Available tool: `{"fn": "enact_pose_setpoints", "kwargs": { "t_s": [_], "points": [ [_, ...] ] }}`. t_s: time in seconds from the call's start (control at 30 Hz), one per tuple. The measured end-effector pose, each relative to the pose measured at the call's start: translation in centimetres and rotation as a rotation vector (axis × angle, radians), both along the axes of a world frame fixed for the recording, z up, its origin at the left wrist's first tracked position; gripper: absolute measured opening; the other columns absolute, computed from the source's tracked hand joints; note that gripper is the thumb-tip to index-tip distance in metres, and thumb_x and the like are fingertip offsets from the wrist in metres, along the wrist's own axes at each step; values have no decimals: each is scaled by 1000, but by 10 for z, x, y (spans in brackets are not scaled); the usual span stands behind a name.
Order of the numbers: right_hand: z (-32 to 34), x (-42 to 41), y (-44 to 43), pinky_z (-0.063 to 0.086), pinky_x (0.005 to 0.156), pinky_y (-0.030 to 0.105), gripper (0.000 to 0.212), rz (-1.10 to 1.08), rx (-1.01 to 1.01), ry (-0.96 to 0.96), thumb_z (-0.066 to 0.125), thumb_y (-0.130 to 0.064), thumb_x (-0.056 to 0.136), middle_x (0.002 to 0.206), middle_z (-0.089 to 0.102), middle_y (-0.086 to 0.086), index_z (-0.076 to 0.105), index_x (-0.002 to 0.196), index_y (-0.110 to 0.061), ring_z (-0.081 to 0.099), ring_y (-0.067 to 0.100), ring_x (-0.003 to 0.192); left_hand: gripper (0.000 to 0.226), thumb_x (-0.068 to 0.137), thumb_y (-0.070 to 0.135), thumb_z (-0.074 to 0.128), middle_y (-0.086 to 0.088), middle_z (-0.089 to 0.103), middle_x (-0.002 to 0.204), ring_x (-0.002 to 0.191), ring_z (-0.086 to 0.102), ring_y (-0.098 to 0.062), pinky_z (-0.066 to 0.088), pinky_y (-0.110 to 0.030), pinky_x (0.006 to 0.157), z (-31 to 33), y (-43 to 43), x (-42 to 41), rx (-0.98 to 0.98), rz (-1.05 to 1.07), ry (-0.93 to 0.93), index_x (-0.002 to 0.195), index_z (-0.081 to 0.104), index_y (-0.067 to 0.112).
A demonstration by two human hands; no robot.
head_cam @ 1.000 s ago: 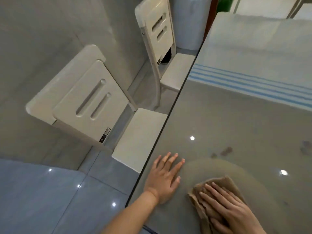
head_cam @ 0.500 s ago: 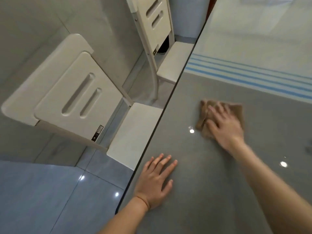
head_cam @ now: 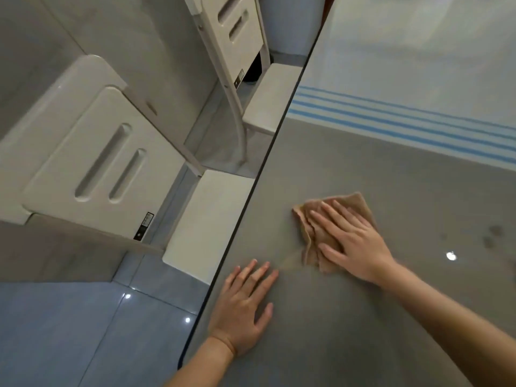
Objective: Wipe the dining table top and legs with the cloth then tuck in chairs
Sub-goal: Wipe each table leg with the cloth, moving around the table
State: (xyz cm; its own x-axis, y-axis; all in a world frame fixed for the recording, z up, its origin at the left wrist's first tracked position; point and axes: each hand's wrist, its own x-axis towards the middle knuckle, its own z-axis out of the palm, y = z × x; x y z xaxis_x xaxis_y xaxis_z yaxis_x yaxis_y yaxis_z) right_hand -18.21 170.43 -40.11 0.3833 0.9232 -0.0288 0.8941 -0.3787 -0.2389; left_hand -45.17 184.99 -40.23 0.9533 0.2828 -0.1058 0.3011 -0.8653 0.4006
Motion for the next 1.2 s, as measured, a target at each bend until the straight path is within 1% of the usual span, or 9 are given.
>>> {"fn": "enact_pose_setpoints", "kwargs": {
  "t_s": [0.2,0.3,0.43,0.53,0.6,0.67,0.77,1.03,1.2],
  "points": [
    [0,90,111,5,122,36,67,-391,-75,59,21,-63,91,163,9,-7,15,153,-41,3,15,151,63,86,42,50,13,34,151,143,24,-11,16,-35,117,0,-1,0,6,10,-29,146,32,34],
    [3,28,95,8,121,37,66,-309,-2,44,23,-59,91,163,14,-2,20,153,-37,8,21,151,63,84,41,51,12,37,150,142,26,-12,17,-35,117,1,-1,2,-3,11,-22,145,35,33],
    [10,-91,-29,19,119,40,66,-127,-32,65,41,-53,92,161,23,-1,26,152,-33,17,23,149,62,82,42,52,11,39,149,141,26,-11,17,-33,116,5,0,2,-27,17,0,142,39,33],
    [15,-173,-78,22,115,40,63,47,-28,-97,41,-45,94,156,34,7,26,153,-27,13,24,150,64,82,41,53,13,38,149,142,24,-9,17,-34,115,4,0,2,-62,36,-13,143,38,34],
    [17,-189,-33,30,113,43,51,15,-304,71,25,-22,102,157,26,22,26,152,-12,28,28,145,64,81,42,54,14,38,149,142,24,-9,19,-36,114,4,0,2,-76,37,-24,143,38,34],
    [36,-165,-6,45,100,45,54,-150,-307,214,35,-23,99,154,33,20,28,151,-9,42,25,139,65,81,43,54,13,37,150,142,25,-10,21,-36,113,2,2,2,-52,21,-26,144,37,34],
    [13,-70,-25,33,110,37,73,274,-159,55,50,-56,88,160,25,-6,23,152,-37,13,16,150,68,79,44,56,11,38,150,142,25,-11,21,-37,113,-3,3,1,-21,-4,-43,143,39,32],
    [2,97,159,2,120,31,64,-92,-81,16,29,-62,92,162,14,-8,14,152,-43,8,17,151,64,82,45,56,11,38,150,141,30,-14,23,-39,113,-7,2,-2,-17,-18,-74,143,40,31],
    [-1,65,149,4,121,35,60,-258,-22,75,30,-57,96,163,14,-5,21,152,-39,8,20,151,63,84,43,54,12,37,150,142,26,-12,17,-35,117,2,-2,1,-28,4,-34,144,37,33]
  ]
}}
